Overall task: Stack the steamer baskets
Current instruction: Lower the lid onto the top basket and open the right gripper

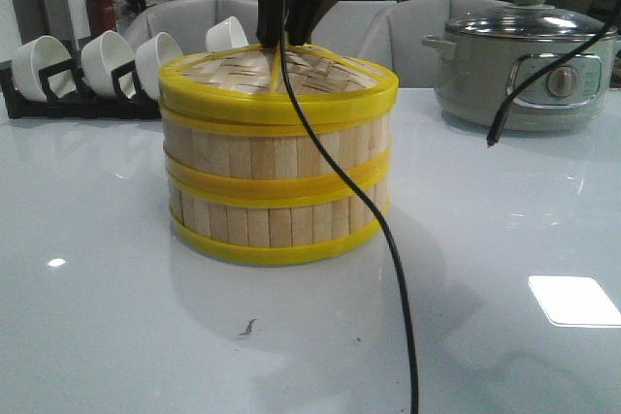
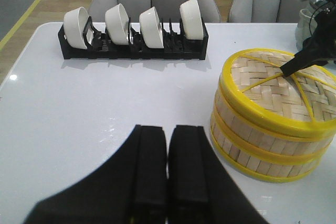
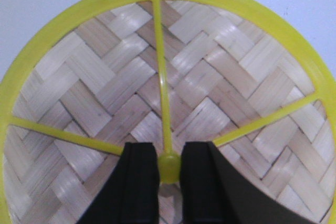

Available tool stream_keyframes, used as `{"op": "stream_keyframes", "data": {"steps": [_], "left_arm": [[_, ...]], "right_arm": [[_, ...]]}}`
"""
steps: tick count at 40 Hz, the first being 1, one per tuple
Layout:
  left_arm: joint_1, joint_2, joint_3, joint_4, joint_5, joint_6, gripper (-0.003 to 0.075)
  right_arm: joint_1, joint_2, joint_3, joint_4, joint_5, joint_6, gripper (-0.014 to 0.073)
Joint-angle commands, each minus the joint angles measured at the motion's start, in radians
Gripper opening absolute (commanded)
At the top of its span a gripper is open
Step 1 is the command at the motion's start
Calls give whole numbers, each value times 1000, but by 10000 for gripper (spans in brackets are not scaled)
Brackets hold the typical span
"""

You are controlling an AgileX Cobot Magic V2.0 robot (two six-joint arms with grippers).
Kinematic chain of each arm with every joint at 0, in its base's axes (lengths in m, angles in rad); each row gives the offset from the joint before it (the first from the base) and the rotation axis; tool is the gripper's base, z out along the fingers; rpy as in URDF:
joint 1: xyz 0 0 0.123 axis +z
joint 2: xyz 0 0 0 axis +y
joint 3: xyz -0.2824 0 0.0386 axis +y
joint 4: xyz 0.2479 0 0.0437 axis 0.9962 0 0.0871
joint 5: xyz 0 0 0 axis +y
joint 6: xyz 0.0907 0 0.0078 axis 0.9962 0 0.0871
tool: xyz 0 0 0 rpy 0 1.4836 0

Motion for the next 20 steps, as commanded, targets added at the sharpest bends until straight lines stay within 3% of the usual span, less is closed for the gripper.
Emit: {"op": "stream_keyframes", "data": {"steps": [1,20], "left_arm": [[-8,13,-29,2,-89,-9,85],[-8,13,-29,2,-89,-9,85]], "right_arm": [[6,-57,-33,-7,-49,-7,56],[11,-57,-33,-7,-15,-7,56]]}}
